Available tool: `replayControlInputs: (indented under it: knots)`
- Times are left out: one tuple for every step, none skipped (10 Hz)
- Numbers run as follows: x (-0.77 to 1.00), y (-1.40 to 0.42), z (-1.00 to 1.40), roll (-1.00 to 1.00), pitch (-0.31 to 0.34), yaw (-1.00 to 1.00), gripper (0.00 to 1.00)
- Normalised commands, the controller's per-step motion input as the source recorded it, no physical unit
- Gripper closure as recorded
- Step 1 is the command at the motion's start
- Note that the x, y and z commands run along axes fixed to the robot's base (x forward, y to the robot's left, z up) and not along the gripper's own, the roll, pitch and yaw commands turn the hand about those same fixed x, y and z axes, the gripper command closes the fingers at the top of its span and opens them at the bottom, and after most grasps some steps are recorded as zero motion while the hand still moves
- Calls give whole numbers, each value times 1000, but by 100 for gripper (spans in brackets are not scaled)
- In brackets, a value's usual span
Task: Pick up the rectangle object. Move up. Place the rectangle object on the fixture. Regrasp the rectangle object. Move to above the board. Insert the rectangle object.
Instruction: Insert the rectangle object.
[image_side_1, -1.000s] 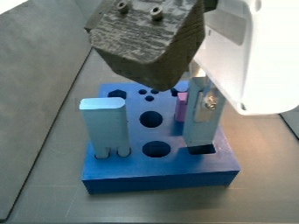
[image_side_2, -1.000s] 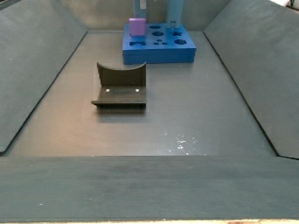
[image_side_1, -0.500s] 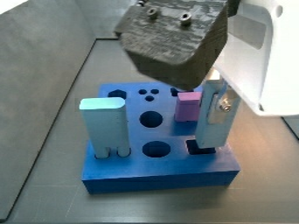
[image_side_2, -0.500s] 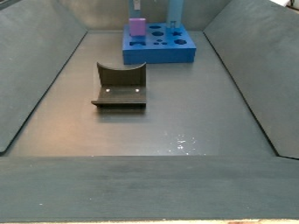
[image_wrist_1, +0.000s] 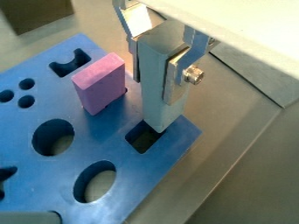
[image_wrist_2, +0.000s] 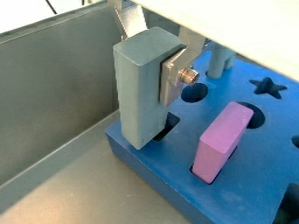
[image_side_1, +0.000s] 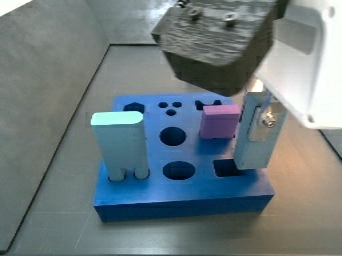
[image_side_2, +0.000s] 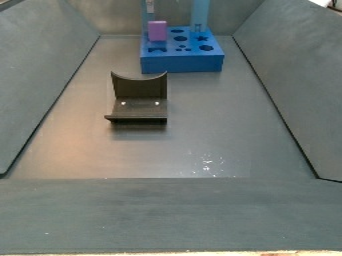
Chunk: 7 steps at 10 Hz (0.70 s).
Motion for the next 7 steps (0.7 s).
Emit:
replayControlInputs:
  knots:
    - [0,0,0,20,0,0,100]
    - [0,-94,6,306,0,0,100]
    - [-29,-89,100,643,3,74,100]
    - [-14,-54,83,414,0,186,100]
    - [-43,-126,0,229,-3,69,100]
    - [-23,-100,0,126,0,17,100]
    - [-77,0,0,29,-77,217,100]
